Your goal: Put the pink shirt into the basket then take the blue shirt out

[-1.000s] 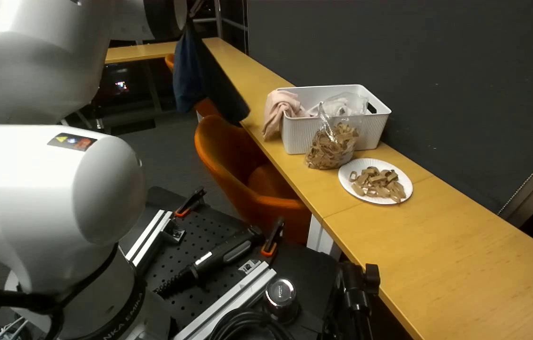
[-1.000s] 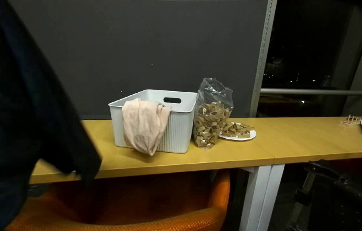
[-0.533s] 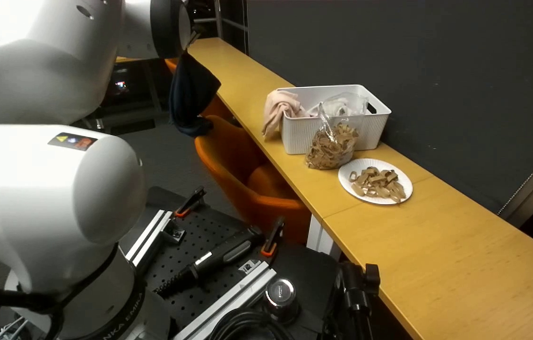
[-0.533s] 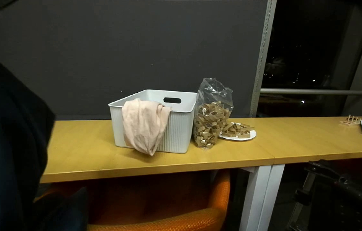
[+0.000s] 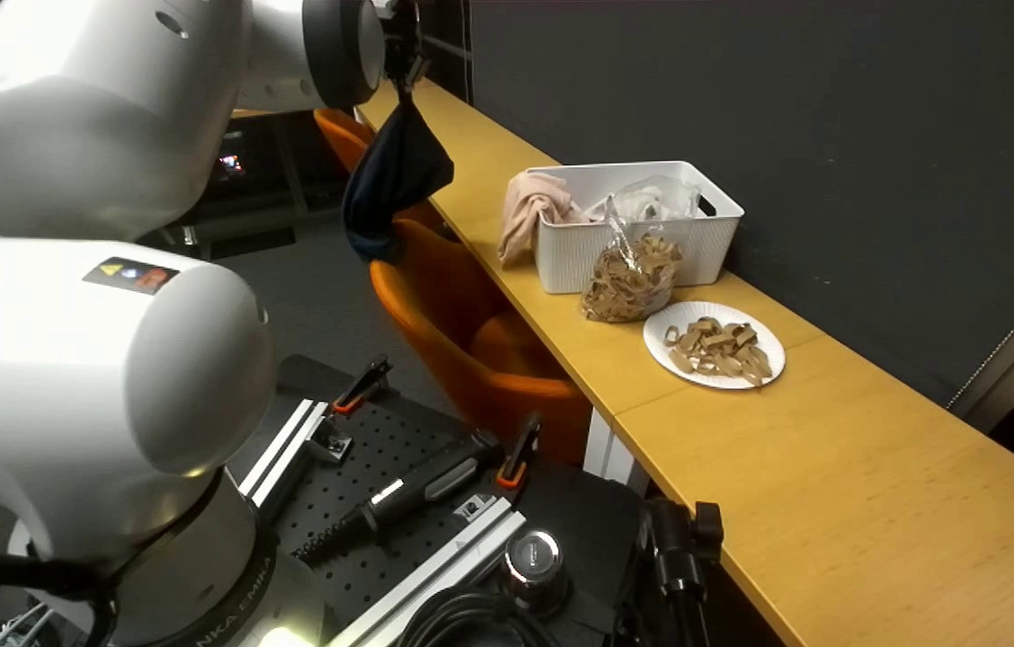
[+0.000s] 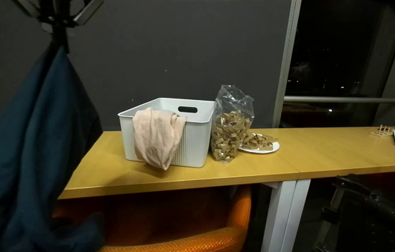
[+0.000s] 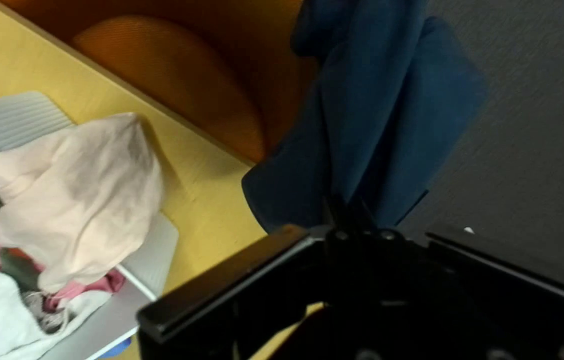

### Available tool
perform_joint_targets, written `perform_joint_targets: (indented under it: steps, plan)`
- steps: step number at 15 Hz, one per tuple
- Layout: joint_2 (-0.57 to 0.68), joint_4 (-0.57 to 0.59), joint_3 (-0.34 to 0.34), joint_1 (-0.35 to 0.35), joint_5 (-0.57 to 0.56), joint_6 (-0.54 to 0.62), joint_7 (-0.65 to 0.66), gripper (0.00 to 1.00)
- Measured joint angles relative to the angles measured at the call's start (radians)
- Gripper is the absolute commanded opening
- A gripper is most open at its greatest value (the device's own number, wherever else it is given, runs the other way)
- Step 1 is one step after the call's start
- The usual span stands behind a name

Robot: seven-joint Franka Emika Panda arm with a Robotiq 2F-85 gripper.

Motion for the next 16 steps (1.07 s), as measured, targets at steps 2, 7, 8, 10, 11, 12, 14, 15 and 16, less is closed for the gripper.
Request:
perform_joint_targets:
  steps: [2,7,8,10,11,12,14,15,16]
  plan:
    - [-0.014,0.000,-0.024,-0.014,-0.032,0.000,0.000,0.01]
    - [-0.037,0.000,-0.072,-0.036,-0.088,-0.011,0.002,0.01]
    - [-0.037,-0.003,-0.073,-0.038,-0.089,-0.016,0.001,0.01]
    - [-0.027,-0.006,-0.069,-0.030,-0.088,-0.020,-0.003,0.01]
    - [-0.018,-0.006,-0.061,-0.021,-0.086,-0.021,-0.005,0.01]
    - [-0.005,-0.006,-0.050,-0.008,-0.083,-0.021,-0.009,0.01]
    - [0.022,-0.006,-0.021,0.023,-0.074,-0.021,-0.017,0.01]
    - [0.036,-0.005,-0.006,0.042,-0.065,-0.021,-0.024,0.01]
    - [0.048,-0.005,0.009,0.061,-0.057,-0.021,-0.032,0.01]
